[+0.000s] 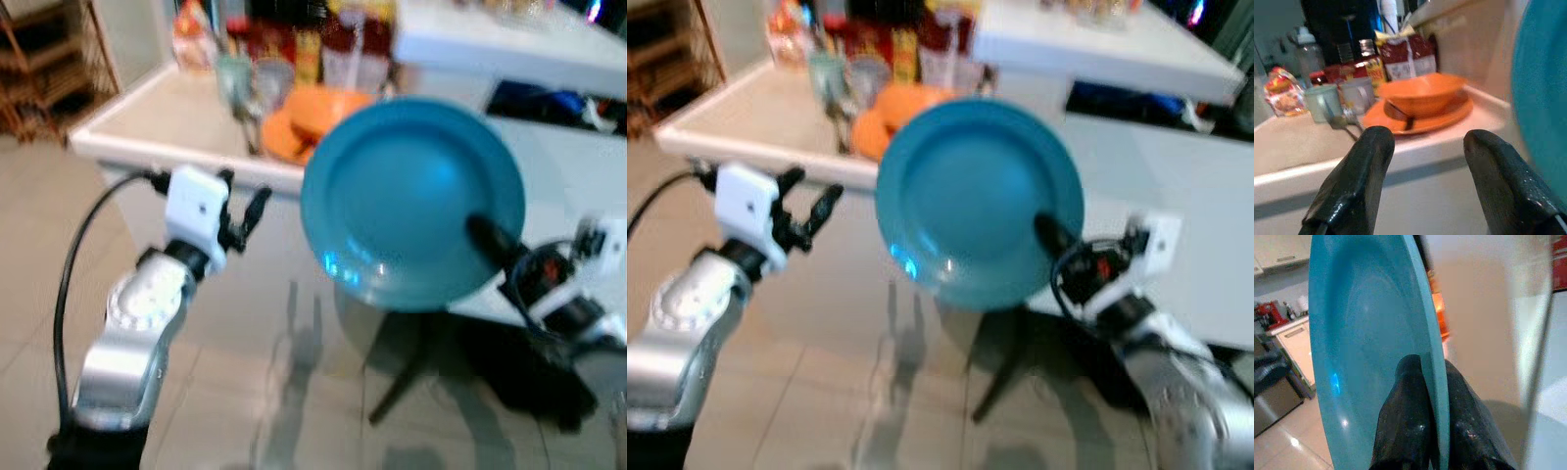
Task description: Setting the table
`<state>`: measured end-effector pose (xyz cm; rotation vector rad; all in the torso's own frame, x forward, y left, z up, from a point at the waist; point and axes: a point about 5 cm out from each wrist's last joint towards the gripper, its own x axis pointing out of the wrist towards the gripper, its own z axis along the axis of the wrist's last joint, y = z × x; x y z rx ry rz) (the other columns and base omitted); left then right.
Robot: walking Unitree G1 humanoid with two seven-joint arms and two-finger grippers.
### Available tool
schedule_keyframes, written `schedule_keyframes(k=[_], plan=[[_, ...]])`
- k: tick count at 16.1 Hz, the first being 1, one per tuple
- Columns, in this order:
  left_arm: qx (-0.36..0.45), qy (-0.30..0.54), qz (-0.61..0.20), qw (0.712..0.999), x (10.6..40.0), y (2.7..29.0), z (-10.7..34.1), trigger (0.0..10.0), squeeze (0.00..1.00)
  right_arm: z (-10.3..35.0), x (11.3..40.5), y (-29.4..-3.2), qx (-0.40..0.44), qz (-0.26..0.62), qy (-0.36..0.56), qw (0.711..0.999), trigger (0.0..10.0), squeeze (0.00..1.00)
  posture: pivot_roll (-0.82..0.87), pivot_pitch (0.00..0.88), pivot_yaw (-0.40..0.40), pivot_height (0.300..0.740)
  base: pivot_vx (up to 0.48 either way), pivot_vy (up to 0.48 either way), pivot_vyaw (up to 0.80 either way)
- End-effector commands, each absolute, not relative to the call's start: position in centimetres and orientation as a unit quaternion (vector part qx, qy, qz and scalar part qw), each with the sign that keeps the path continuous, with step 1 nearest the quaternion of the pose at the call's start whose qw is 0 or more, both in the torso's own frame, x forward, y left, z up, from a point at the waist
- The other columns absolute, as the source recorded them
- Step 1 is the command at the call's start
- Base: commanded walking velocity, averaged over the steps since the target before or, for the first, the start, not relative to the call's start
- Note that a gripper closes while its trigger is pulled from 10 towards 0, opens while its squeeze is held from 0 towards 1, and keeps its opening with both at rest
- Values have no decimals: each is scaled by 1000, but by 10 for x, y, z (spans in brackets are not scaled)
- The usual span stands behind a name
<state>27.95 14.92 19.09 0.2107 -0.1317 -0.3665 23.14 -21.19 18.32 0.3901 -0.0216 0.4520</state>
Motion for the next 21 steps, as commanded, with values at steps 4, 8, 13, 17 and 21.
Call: schedule_keyframes(k=[4,8,13,17,21], plan=[[103,-78,-193,973,291,133,194,10000,0,191,232,-222,180,165,-27,969,10000,0,-14,40,-9,740,0,-480,0],[107,-86,-131,982,298,141,196,10000,0,193,250,-223,222,80,-36,971,10000,0,-2,47,-44,740,0,-480,0],[99,-77,-121,985,296,134,191,10000,0,188,267,-215,211,12,-8,977,10000,0,-13,55,-52,740,0,-480,0],[93,-74,-126,985,299,128,188,10000,0,185,266,-210,292,-2,2,956,10000,0,-32,60,-41,740,0,-480,0],[98,-76,-138,983,300,123,189,10000,0,176,260,-219,371,-21,12,928,10000,0,-34,62,-30,740,0,-480,0]])
